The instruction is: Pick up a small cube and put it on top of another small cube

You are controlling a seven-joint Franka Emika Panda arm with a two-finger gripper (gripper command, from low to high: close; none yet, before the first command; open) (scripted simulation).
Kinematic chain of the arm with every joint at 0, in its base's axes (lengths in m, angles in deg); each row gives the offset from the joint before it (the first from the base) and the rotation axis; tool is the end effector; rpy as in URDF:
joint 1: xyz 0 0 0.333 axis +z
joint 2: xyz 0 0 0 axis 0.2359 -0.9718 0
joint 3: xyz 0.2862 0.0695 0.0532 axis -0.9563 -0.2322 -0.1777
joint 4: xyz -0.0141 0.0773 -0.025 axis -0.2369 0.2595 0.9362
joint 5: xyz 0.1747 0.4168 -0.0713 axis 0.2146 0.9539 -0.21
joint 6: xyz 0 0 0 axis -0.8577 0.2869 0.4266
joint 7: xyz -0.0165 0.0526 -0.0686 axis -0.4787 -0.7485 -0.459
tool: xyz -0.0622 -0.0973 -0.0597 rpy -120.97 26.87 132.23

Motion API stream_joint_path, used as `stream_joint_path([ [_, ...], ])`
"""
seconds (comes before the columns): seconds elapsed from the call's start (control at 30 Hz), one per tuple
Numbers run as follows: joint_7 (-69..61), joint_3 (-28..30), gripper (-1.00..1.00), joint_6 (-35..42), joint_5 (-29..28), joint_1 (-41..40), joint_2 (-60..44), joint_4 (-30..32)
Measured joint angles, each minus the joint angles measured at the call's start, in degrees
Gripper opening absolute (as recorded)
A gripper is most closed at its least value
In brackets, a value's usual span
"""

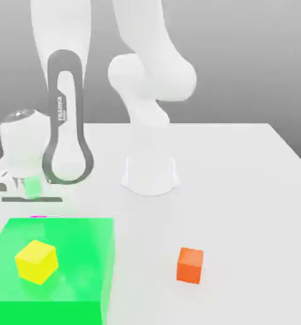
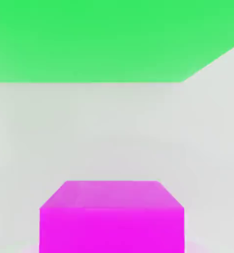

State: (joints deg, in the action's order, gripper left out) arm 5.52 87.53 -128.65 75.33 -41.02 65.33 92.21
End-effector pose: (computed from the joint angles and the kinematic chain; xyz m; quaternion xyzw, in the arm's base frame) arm 0.2343 -0.2853 0.0374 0.9242 -0.3819 0.0006 0.0034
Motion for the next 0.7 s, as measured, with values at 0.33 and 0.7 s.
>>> stream_joint_path([
  [0.33,18.5,15.1,-1.0,8.2,-25.9,7.2,13.0,0.6],
  [0.7,35.7,1.7,-1.0,30.5,-29.9,13.0,15.7,-21.1],
])
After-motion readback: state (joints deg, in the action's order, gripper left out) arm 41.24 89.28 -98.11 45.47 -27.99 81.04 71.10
